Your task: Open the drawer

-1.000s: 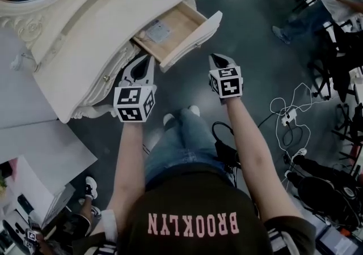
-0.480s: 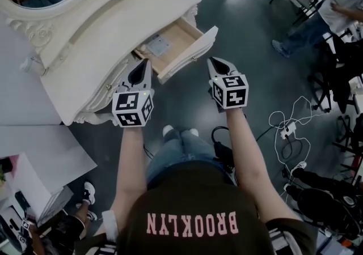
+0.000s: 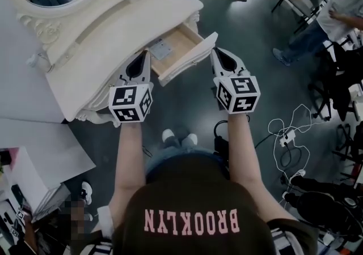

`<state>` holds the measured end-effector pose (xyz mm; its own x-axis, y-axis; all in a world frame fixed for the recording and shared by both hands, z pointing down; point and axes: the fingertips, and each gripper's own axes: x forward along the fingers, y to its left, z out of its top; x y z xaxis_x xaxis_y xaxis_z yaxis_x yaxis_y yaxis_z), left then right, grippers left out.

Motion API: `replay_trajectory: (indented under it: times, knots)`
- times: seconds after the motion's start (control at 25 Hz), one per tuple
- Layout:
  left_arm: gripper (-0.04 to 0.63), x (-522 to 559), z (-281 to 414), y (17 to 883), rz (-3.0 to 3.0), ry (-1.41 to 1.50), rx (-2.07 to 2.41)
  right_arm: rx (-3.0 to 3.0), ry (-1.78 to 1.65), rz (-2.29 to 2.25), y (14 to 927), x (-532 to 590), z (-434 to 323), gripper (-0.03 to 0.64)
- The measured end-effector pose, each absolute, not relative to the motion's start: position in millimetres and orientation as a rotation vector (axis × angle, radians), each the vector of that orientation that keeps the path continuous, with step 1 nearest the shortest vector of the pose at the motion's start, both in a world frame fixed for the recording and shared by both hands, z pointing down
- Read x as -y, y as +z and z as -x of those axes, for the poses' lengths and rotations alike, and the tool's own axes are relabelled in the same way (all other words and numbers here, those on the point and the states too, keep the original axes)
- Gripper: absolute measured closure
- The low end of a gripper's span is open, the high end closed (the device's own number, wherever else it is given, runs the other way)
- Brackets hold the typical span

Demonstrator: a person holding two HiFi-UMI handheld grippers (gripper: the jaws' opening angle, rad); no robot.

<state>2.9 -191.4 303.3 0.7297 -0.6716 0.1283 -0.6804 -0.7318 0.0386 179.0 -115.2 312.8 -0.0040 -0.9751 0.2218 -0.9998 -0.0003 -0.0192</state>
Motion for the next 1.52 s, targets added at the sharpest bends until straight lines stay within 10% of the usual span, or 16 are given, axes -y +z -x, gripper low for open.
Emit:
replay_trajectory:
  times: [1.52]
  knots:
    - [0.591, 185.5, -2.5, 203.3, -3.067, -0.052, 1.217, 2.172, -0.272, -2.074, 210.2, 104.0, -159.9, 0.621]
